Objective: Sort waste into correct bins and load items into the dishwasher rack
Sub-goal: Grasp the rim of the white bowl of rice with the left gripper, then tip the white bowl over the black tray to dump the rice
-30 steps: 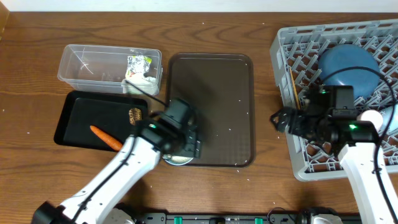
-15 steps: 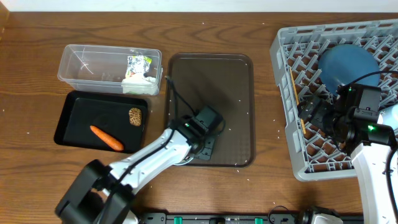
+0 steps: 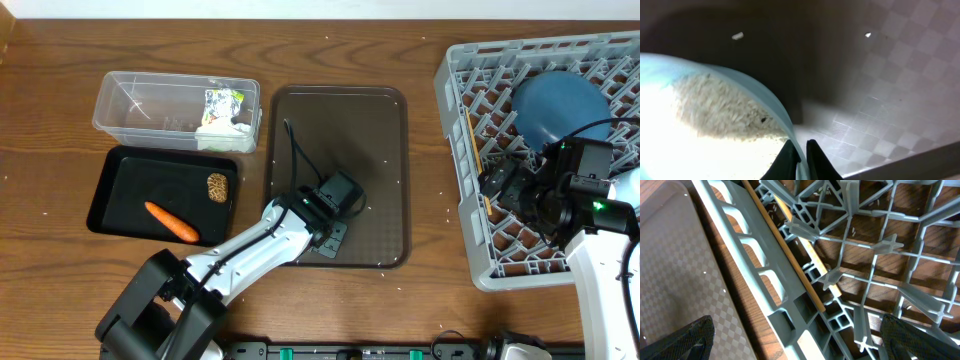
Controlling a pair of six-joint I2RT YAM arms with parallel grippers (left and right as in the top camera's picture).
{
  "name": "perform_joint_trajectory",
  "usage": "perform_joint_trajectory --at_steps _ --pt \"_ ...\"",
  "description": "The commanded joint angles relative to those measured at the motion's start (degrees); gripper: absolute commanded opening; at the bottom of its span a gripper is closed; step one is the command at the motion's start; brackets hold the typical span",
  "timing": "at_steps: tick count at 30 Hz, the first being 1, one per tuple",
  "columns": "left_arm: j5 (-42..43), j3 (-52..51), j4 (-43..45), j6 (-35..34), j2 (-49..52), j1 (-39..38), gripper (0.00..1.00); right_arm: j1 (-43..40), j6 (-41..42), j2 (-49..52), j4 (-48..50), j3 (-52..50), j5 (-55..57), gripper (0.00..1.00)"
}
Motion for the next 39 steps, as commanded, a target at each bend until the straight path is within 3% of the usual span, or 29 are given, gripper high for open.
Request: perform_joint_trajectory --at_steps 1,11,13,16,25,30,39 --pt "-1.7 0.1 0.2 2.9 1.0 0.0 0.09 -0.2 0.7 0.0 0.0 -0.2 0.3 0.99" --pt "-1.7 -0.5 1.2 3.3 4.6 0.0 0.13 -0.2 0.3 0.0 -1.0 -0.2 0.3 0.99" --pt "-1.9 -0.4 1.2 3.3 4.6 0.0 0.07 -0.2 -0.3 0.0 -1.2 -0.2 0.3 0.99" --pt "-1.9 0.7 0.0 3.2 3.9 0.1 0.06 -0.2 -0.7 0.0 -1.4 -0.2 0.3 0.99" --pt "1.4 8.6 -11.5 2.4 -8.9 3.9 0.06 -0.2 -0.7 0.0 -1.3 -0.2 0.3 1.00" --pt "6.6 8.6 -13.2 2.9 -17.7 13.8 0.06 -0.2 -0.6 0.0 -1.4 -0.2 0.3 0.99" --pt "38.1 7.5 -13.6 11.3 -19.3 43.0 0.07 -0.2 -0.7 0.0 -1.4 -0.2 0.3 0.99"
